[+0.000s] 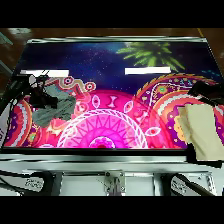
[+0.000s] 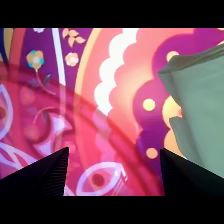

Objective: Fold the shirts.

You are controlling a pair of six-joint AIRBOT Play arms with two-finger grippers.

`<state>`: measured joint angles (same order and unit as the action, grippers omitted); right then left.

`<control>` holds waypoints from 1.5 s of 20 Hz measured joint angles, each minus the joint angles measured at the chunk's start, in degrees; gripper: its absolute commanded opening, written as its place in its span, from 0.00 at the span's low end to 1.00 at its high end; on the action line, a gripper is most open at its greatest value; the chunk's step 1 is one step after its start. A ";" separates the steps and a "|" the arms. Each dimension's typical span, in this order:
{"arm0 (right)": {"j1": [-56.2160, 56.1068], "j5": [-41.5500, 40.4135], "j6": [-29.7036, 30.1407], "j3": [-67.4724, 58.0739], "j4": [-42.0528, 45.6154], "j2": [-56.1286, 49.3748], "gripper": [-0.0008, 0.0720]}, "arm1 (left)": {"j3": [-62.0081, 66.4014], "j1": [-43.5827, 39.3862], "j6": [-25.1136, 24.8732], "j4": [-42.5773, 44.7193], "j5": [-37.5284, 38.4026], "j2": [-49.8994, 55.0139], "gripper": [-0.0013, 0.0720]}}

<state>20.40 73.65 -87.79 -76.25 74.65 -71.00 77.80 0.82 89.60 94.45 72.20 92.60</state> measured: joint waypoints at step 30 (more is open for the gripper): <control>-8.37 11.43 4.85 3.91 3.23 13.77 0.96 | 6.73 -47.06 4.00 -27.52 -16.61 -5.53 0.98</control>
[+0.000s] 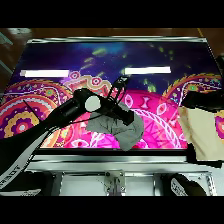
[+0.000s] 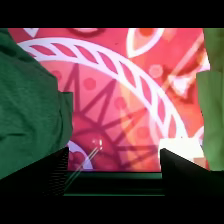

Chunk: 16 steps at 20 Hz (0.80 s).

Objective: Fold the shirts.

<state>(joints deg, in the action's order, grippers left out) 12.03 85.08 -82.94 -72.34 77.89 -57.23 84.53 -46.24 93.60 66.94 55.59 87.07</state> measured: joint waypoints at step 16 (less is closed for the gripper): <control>-0.07 -5.68 3.63 15.63 -16.35 -17.86 0.96 | -26.95 32.83 -10.12 -9.90 8.39 -0.96 0.99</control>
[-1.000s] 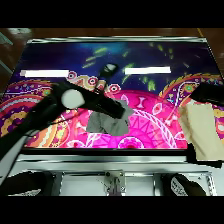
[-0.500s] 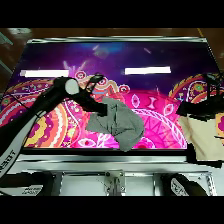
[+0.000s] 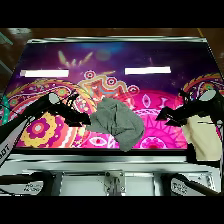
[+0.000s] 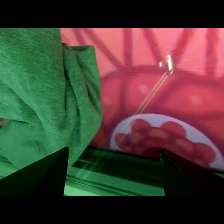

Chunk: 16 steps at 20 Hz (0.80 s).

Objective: Fold the shirts.

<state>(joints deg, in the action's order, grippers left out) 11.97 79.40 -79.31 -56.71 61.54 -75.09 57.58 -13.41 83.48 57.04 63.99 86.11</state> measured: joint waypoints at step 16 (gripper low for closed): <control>-6.21 -4.17 0.90 7.10 -7.93 -4.72 0.96 | -2.32 -0.74 -7.45 -14.97 -8.92 4.20 0.06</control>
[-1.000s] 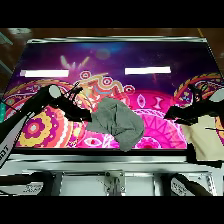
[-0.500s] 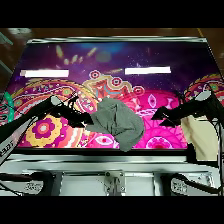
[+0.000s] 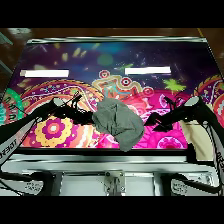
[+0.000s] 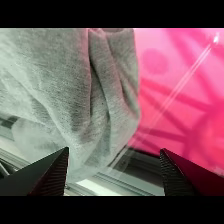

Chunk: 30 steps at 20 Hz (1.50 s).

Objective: Fold the shirts.

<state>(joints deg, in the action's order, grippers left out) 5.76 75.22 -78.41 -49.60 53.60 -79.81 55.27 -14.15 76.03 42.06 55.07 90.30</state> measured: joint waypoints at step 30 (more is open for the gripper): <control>-9.07 8.11 -1.64 -51.82 12.66 32.57 0.10 | 39.82 12.33 1.73 18.38 -1.05 -51.84 0.06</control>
<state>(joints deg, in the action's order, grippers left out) -3.31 83.33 -80.05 -101.43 66.26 -47.24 95.09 -1.83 77.76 60.45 54.02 38.46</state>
